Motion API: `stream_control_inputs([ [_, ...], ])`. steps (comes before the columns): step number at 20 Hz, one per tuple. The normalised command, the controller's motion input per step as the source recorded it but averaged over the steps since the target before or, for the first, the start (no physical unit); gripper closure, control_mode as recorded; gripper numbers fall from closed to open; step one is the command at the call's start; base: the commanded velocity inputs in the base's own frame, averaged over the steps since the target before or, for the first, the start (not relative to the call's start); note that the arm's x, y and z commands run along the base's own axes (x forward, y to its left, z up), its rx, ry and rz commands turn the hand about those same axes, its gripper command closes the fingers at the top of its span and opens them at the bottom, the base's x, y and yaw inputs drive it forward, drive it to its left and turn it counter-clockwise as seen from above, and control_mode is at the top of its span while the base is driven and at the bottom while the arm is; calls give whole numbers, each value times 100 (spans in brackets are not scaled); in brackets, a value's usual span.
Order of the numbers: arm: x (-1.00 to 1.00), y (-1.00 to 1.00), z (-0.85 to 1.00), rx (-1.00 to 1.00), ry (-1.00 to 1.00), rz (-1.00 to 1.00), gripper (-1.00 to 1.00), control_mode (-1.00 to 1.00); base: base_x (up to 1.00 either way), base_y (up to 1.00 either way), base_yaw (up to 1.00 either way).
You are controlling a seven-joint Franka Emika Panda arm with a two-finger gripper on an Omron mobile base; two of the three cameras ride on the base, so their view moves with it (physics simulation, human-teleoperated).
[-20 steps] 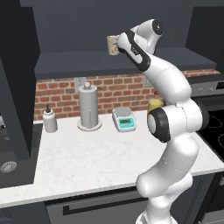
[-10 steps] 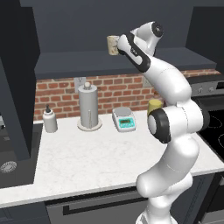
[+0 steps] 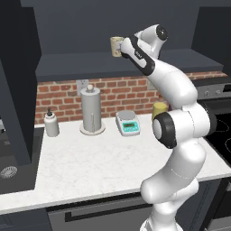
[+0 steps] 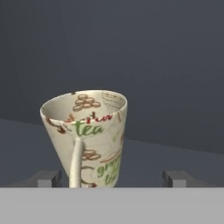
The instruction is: Gather all objects into one cabinet and sort the glasses and bowls to opposite sides.
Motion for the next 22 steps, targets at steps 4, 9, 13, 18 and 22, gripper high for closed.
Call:
stream_control_inputs([
  [4, 0, 0, 0, 0, 0, 0, 100, -100, 0, 0, 0],
  [9, 0, 0, 0, 0, 0, 0, 100, -100, 0, 0, 0],
  [13, 0, 0, 0, 0, 0, 0, 100, -100, 0, 0, 0],
  [18, 0, 0, 0, 0, 0, 0, 100, -100, 0, 0, 0],
  [22, 0, 0, 0, 0, 0, 0, 100, -100, 0, 0, 0],
])
